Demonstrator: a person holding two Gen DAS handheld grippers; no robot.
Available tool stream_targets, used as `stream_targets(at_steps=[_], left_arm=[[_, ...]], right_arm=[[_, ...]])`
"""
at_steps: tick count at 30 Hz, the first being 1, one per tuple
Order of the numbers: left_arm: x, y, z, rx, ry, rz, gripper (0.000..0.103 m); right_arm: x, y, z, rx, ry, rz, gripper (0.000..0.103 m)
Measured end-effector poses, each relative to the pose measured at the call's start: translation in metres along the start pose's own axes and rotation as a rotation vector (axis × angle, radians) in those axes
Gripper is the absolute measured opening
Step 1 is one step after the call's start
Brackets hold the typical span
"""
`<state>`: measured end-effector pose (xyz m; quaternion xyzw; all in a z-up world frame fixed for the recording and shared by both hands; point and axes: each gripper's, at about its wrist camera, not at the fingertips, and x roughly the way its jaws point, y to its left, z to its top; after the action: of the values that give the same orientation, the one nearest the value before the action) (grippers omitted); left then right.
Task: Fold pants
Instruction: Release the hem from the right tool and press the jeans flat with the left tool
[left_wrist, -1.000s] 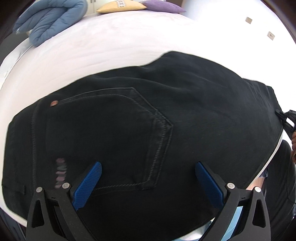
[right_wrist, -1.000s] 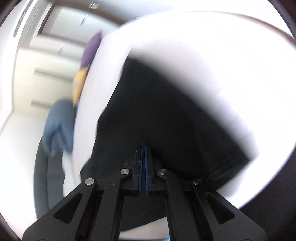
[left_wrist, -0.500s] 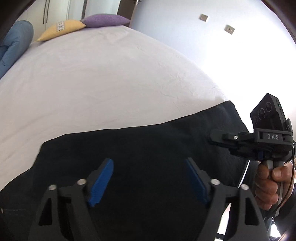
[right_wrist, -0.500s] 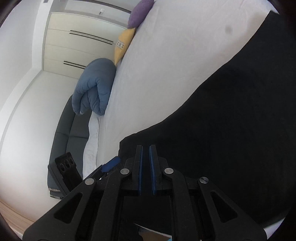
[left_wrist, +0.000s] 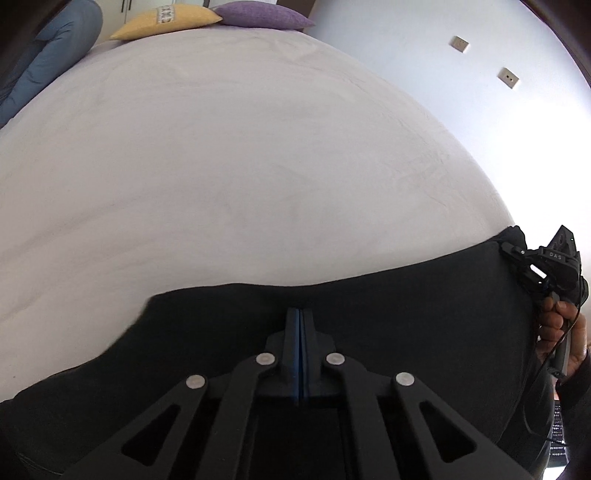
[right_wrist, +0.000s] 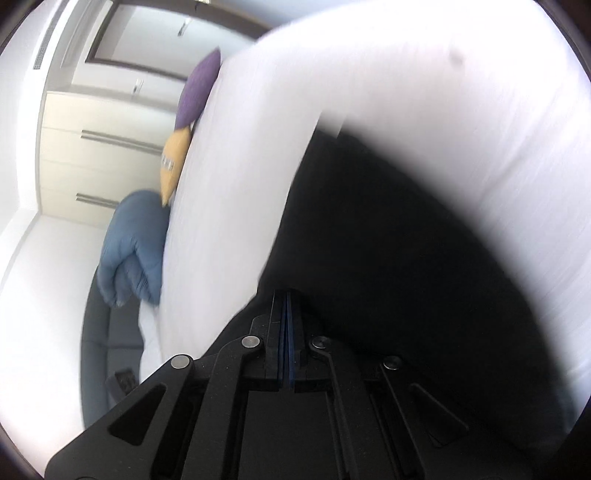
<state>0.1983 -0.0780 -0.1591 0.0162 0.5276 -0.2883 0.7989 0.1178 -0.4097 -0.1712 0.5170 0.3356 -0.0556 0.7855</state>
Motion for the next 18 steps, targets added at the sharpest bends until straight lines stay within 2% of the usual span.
stream_targets(at_steps=[4,6,9,11,13,14,16,18], left_arm=[[-0.035,0.037,-0.019,-0.042,-0.04,0.063,0.002],[-0.055,0.044,-0.028,-0.072,-0.076,0.079,0.001],[-0.083,0.032,-0.052,-0.085,-0.128,0.026,0.002],[-0.092,0.005,-0.075,-0.085,-0.161,-0.045,0.002],[-0.087,-0.021,-0.102,-0.098,-0.166,-0.09,0.002],[-0.083,-0.027,-0.113,-0.102,-0.155,-0.099,0.002],[-0.066,-0.033,-0.135,-0.11,-0.105,-0.067,0.002],[-0.065,-0.019,-0.15,-0.151,-0.121,-0.082,0.002]], right_arm=[[-0.019,0.006,0.012,0.023,-0.08,-0.073,0.0],[-0.03,0.02,0.002,0.011,-0.081,-0.01,0.0],[-0.019,0.061,-0.047,-0.062,0.039,0.164,0.0],[0.011,0.1,-0.104,-0.113,0.156,0.253,0.0],[0.037,0.115,-0.153,-0.139,0.276,0.32,0.0],[0.054,0.117,-0.176,-0.14,0.338,0.322,0.0],[0.085,0.108,-0.207,-0.131,0.432,0.239,0.0],[0.093,0.083,-0.221,-0.14,0.444,0.168,0.0]])
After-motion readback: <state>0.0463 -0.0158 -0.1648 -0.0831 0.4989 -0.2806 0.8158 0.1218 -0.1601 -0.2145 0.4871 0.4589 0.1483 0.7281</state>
